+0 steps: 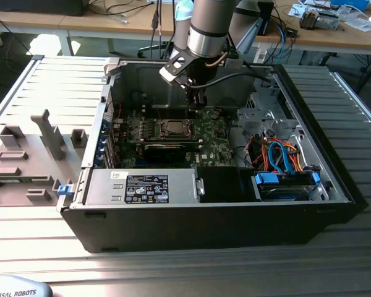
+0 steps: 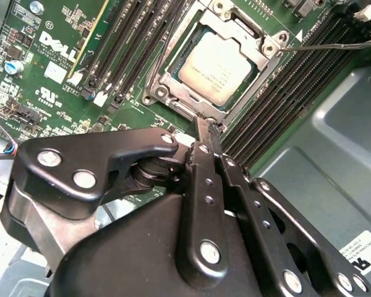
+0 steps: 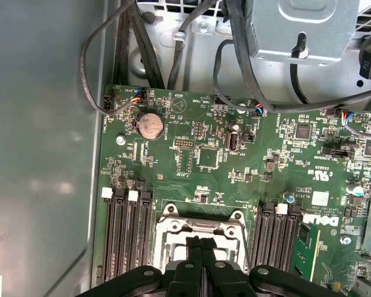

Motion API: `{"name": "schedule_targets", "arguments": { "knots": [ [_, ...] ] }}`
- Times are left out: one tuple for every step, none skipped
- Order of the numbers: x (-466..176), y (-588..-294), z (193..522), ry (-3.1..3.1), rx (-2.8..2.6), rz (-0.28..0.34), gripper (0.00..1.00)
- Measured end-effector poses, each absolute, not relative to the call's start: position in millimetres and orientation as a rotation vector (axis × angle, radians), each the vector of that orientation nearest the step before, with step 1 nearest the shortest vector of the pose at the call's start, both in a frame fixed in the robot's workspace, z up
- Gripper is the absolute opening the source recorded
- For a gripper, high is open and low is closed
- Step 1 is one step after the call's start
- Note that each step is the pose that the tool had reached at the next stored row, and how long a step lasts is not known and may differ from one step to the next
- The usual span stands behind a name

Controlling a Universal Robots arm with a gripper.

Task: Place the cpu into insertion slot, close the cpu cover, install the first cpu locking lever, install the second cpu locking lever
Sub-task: 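Close the cpu cover, then install the first cpu locking lever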

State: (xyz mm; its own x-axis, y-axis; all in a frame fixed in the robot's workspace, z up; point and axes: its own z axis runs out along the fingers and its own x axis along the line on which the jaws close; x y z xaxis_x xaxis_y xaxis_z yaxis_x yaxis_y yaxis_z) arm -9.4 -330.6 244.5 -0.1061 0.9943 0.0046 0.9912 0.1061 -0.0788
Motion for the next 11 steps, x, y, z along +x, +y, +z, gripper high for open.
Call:
{"name": "schedule_targets", "arguments": {
  "knots": [
    [-9.4, -330.6, 244.5, -2.294, -2.062, 0.086, 0.11],
    [-9.4, -330.6, 244.6, -2.294, -2.062, 0.086, 0.11],
    [-9.4, -330.6, 244.6, -2.294, -2.062, 0.086, 0.11],
    [-9.4, -330.6, 244.7, -2.294, -2.062, 0.086, 0.11],
    [-9.4, -330.6, 244.7, -2.294, -2.062, 0.086, 0.11],
    [-9.4, -330.6, 244.7, -2.294, -2.062, 0.086, 0.11],
    [-9.4, -330.6, 244.8, -2.294, -2.062, 0.086, 0.11],
    [-9.4, -330.6, 244.8, -2.294, -2.062, 0.086, 0.11],
    [-9.4, -330.6, 244.9, -2.294, -2.062, 0.086, 0.11],
    [-9.4, -330.6, 244.9, -2.294, -2.062, 0.086, 0.11],
    [-9.4, -330.6, 244.9, -2.294, -2.062, 0.086, 0.11]
  ]
}}
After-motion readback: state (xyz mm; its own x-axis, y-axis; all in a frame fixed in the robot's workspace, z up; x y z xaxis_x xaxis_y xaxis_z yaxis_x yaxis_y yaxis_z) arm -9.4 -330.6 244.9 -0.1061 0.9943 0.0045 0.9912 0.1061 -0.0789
